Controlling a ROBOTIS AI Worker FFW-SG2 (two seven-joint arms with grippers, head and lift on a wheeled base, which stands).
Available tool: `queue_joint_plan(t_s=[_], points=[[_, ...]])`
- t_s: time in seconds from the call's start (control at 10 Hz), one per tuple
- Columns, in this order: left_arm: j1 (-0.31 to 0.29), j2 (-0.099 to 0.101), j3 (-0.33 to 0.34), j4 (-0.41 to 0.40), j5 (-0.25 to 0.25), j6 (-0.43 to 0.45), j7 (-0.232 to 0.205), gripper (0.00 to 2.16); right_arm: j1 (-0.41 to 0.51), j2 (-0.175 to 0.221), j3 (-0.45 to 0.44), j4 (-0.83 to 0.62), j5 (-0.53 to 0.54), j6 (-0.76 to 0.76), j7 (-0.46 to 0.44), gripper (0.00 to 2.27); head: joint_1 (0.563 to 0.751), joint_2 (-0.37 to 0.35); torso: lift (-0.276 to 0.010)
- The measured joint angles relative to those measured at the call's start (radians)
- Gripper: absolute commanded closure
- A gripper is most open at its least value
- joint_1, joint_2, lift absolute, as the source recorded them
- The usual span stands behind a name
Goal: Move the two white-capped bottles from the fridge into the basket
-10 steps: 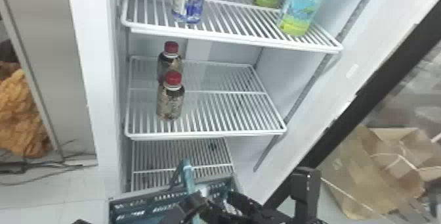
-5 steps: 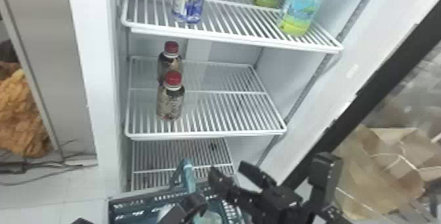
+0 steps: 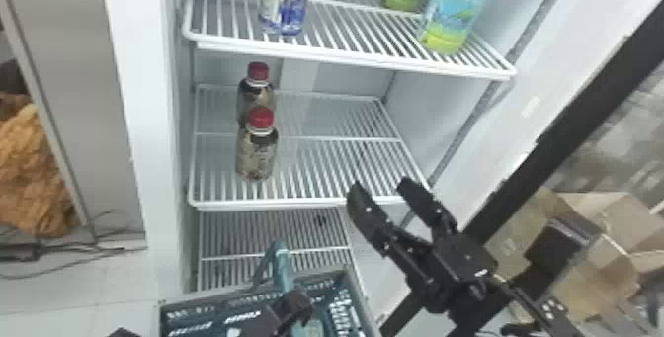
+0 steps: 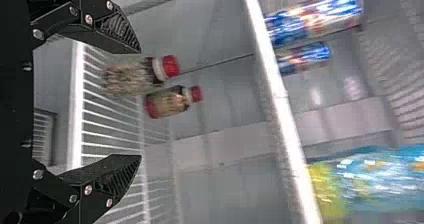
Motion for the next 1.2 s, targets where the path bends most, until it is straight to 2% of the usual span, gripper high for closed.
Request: queue_joint_plan(t_s=[0.2, 0.4, 0.6, 0.8, 1.2], points=[[0.000, 0.000, -0.007, 0.000, 0.000, 0.000, 0.000, 1.11, 0.002, 0.005, 0.007, 0.037, 0.013, -0.132, -0.008, 0.34, 0.695, -0.350, -0.260], [-0.002, 0.003, -0.021, 0.000, 0.000, 0.004, 0.000, 1.11, -0.026, 0.018, 0.022, 0.138, 0.041, -0.307, -0.010, 0.34, 0.695, -0.350, -0.260], [-0.003, 0.004, -0.026, 0.000, 0.000, 0.008, 0.000, 1.11, -0.035, 0.033, 0.040, 0.223, 0.066, -0.443, -0.066, 0.35, 0.695, -0.350, -0.260], [0.000, 0.003, -0.024, 0.000, 0.000, 0.007, 0.000, 1.11, -0.031, 0.051, 0.042, 0.266, 0.090, -0.466, -0.088, 0.35, 0.695, -0.350, -0.260], [0.004, 0.000, -0.018, 0.000, 0.000, 0.007, 0.000, 1.11, -0.031, 0.060, 0.039, 0.266, 0.114, -0.403, -0.103, 0.36, 0.695, -0.350, -0.260]])
